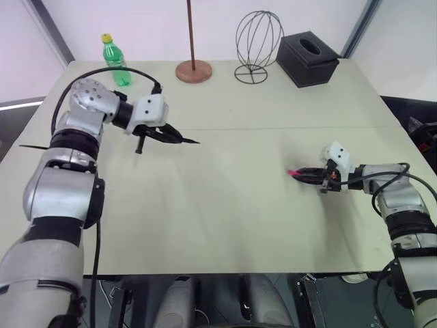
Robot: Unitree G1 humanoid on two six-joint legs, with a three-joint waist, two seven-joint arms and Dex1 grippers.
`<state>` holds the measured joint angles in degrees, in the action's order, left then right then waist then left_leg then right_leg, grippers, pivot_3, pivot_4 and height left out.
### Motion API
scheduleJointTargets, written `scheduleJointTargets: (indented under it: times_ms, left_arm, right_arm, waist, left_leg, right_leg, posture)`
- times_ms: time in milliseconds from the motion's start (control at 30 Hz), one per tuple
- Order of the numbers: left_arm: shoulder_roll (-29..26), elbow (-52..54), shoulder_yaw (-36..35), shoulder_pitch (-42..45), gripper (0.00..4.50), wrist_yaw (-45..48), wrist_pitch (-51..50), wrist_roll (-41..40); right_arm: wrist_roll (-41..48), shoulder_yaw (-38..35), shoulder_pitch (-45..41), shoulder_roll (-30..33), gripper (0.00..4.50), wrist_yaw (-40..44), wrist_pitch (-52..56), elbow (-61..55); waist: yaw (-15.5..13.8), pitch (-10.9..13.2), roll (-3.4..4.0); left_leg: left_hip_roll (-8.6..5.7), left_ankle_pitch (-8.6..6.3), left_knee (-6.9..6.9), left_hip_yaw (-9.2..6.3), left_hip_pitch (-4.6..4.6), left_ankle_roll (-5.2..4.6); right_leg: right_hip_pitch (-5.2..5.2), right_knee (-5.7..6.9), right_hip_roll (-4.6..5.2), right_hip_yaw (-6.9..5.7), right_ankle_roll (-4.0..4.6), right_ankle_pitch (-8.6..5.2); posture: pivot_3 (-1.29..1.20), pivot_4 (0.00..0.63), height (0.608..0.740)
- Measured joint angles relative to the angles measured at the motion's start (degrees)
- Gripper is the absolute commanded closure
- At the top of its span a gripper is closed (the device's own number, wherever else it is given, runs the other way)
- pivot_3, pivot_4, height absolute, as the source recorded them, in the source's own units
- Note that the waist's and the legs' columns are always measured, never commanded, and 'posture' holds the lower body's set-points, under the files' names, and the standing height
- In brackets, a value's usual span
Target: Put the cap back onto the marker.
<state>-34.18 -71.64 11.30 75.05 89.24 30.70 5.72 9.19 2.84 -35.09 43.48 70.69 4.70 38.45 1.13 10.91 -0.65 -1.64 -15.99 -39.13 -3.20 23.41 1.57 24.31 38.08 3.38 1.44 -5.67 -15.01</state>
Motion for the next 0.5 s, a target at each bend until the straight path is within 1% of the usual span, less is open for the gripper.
scheduleJointTargets:
  times_ms: [267, 367, 500]
  left_arm:
    - [-0.1, 0.3, -1.1, -0.5, 4.48, 0.3, 0.0, 0.0]
    - [0.0, 0.7, -1.2, -0.6, 4.48, 0.6, 0.1, -0.1]
    - [2.0, 2.3, -1.4, -1.2, 4.48, 1.7, 0.2, -0.3]
  right_arm:
    - [-0.1, 0.0, 0.0, 0.0, 4.41, 0.0, 0.0, -0.1]
    - [-1.4, 0.5, -0.2, 0.5, 4.41, -0.1, -0.1, -1.5]
    - [-4.3, 3.1, -3.9, 1.9, 4.41, 1.0, 2.0, -6.2]
  waist:
    - [0.0, 0.0, 0.0]
    - [0.0, 0.0, 0.0]
    - [0.0, 0.0, 0.02]
  left_leg:
    - [0.0, 0.0, 0.0, 0.0, 0.0, 0.0]
    - [0.0, 0.0, 0.0, 0.0, 0.0, 0.0]
    - [0.0, 0.0, -0.01, 0.01, 0.0, 0.0]
  right_leg:
    - [0.0, 0.0, 0.0, 0.0, 0.0, 0.0]
    - [0.0, 0.01, 0.0, 0.0, 0.0, 0.0]
    - [0.02, 0.01, 0.01, 0.0, 0.0, 0.0]
  posture:
    - [0.0, 0.15, 0.74]
    - [0.0, 0.15, 0.74]
    - [0.0, 0.15, 0.74]
